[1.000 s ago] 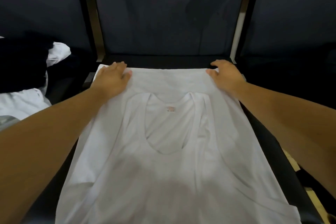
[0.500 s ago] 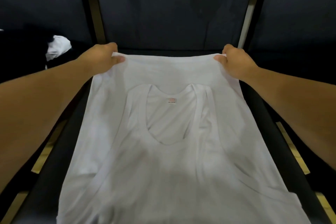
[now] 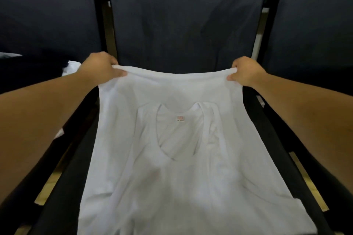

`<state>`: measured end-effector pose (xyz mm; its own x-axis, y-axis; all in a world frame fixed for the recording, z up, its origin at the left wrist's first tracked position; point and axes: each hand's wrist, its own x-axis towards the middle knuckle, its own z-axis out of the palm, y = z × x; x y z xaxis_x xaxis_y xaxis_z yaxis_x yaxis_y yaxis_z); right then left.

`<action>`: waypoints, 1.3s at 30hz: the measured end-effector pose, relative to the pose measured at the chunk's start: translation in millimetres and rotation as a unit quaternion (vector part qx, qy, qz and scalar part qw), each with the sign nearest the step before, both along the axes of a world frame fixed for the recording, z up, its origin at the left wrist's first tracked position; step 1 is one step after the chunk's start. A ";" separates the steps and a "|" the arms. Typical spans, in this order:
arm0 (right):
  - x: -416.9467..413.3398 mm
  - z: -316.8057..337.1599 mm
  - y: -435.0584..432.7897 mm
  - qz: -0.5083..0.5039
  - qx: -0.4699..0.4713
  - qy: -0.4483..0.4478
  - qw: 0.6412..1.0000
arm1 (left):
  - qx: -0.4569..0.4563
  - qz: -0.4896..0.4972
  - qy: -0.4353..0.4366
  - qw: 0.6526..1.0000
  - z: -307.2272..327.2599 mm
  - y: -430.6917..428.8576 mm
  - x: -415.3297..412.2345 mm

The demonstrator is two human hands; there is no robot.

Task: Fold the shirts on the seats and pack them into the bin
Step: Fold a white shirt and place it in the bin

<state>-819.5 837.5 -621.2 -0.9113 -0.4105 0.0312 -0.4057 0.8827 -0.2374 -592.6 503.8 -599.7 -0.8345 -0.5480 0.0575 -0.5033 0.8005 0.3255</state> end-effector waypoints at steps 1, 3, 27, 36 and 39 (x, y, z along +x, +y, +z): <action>1.3 3.5 -1.2 -0.014 -0.018 0.024 0.999 | 0.007 0.014 0.035 0.999 3.5 2.2 -1.0; 5.8 12.2 -1.6 -0.034 -0.059 0.062 0.996 | 0.022 0.035 0.091 0.995 11.3 7.6 -1.5; 225.5 -6.2 169.4 -0.022 -0.060 0.005 0.998 | 0.054 -0.169 -0.022 0.984 -10.6 119.3 242.3; 241.5 -35.6 165.9 -0.002 -0.044 0.014 0.999 | -0.029 -0.272 -0.065 0.960 -35.7 134.4 251.6; 239.7 -37.8 170.8 0.033 -0.053 0.032 0.998 | -0.091 -0.316 -0.062 0.942 -40.6 130.5 251.8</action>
<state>-579.8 1008.3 -659.0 -0.8774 -0.4603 0.1354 -0.4791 0.8249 -0.2999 -340.8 634.3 -640.3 -0.9974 0.0695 -0.0170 0.0668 0.9901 0.1234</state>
